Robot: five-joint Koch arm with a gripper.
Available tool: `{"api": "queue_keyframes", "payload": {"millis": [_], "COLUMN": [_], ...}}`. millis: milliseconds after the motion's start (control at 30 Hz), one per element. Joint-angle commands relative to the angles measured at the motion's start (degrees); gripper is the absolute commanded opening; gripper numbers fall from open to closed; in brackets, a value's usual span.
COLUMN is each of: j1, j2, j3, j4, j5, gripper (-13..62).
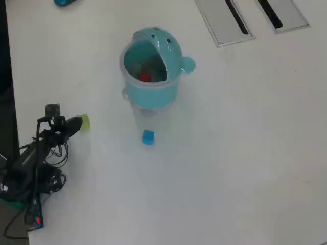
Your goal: Grasp RGB lego blocks and put them in the bin one by one.
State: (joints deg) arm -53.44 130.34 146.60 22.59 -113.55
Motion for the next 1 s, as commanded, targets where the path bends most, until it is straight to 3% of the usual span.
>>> {"api": "queue_keyframes", "payload": {"millis": [0,533,967], "j1": [-1.14,-3.25,0.09], "j2": [-1.05,-19.34,-26.98], "j3": [-3.25,-12.30,-13.27], "j4": [-3.96,-11.78,-18.02], "j5": [-3.78,-9.76,-12.66], "gripper": [35.6,35.5,34.8]}}
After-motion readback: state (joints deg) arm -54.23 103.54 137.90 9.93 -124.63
